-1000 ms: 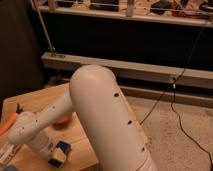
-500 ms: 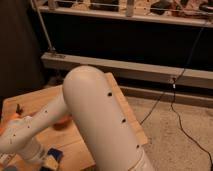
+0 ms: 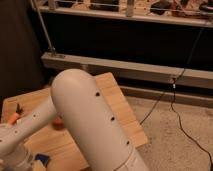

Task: Wipe the white sponge on the table

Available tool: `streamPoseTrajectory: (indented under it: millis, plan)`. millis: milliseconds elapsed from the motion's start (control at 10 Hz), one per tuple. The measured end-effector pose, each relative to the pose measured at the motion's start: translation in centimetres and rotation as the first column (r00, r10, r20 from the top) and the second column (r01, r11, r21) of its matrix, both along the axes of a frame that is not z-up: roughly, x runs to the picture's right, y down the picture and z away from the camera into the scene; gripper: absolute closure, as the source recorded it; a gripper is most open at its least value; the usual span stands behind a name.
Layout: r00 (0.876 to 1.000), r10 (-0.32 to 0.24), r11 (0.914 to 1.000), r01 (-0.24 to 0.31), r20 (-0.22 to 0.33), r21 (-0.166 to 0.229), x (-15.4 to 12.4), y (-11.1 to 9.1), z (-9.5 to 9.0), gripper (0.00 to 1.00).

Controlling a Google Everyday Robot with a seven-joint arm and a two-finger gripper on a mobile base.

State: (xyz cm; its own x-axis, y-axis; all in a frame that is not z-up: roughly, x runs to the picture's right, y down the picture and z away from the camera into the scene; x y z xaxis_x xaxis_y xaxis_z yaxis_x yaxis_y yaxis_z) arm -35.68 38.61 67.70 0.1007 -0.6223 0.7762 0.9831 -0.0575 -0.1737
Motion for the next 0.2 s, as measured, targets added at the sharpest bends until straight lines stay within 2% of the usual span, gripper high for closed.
streamPoseTrajectory:
  millis: [200]
  plan:
    - [1.0,0.0,0.9999,0.0,0.022,0.013,-1.72,-0.5,0.84,0.63]
